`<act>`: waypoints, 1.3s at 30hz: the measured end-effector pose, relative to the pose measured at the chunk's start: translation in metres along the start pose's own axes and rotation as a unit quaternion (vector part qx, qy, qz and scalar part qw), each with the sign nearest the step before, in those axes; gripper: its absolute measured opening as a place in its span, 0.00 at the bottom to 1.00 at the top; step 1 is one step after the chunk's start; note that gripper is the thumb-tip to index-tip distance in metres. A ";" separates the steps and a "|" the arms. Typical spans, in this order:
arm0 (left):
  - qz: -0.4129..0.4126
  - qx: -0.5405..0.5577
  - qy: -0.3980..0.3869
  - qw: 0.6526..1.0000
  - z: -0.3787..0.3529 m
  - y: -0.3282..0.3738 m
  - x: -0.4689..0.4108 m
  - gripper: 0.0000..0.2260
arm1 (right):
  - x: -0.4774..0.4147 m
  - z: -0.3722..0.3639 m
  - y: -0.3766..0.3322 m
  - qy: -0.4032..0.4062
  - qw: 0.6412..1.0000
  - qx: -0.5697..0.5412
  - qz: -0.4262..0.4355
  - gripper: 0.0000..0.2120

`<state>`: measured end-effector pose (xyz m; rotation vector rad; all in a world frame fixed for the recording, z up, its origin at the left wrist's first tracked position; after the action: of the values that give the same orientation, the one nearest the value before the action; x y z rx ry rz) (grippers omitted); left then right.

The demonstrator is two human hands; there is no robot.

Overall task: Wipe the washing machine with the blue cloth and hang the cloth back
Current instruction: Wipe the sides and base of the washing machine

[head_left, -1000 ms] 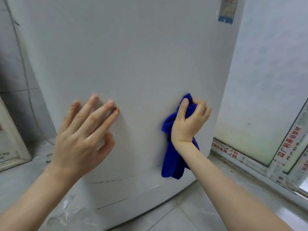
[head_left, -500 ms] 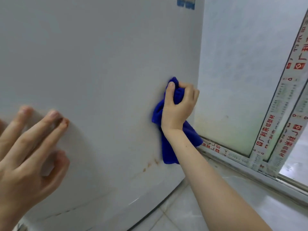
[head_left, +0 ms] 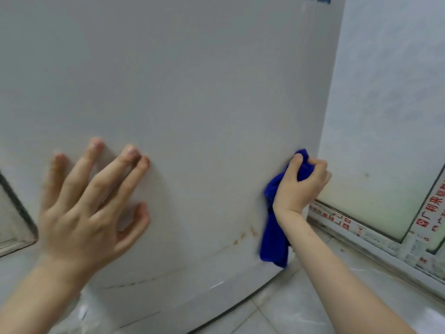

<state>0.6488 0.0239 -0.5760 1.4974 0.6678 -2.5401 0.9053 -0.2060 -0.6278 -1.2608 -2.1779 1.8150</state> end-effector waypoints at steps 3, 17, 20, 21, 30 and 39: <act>-0.071 -0.050 0.108 0.990 0.016 0.016 -0.007 0.28 | 0.015 -0.017 -0.053 -0.018 0.987 -0.053 0.149 0.11; -0.099 -0.085 0.076 0.988 0.013 0.031 -0.040 0.27 | -0.002 0.000 0.015 0.009 0.990 0.002 -0.138 0.15; -0.121 -0.112 0.077 0.983 0.006 0.037 -0.038 0.26 | 0.004 -0.008 -0.015 -0.018 0.999 0.000 -0.049 0.13; -0.135 -0.110 0.075 0.982 0.004 0.038 -0.036 0.26 | 0.009 -0.011 -0.032 -0.026 1.000 -0.008 0.015 0.13; -0.169 -0.084 0.073 0.979 0.002 0.040 -0.033 0.24 | -0.016 -0.023 -0.026 -0.008 0.992 -0.041 0.123 0.13; -0.161 -0.062 0.111 0.979 -0.006 0.036 -0.029 0.26 | -0.019 -0.010 0.001 0.008 0.997 -0.012 -0.075 0.07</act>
<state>0.6800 -0.0091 -0.5651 1.7712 1.1667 -2.5077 0.9236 -0.2095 -0.6168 -1.0775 -2.2257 1.7223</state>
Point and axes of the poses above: each hand's wrist, its own x-axis away from the middle knuckle, its own z-axis out of the back of the hand, y = z × x, the point moved 4 cm from there along -x, towards the middle knuckle, and after that the axes turned 3 degrees about y, right-handed, at the moved point
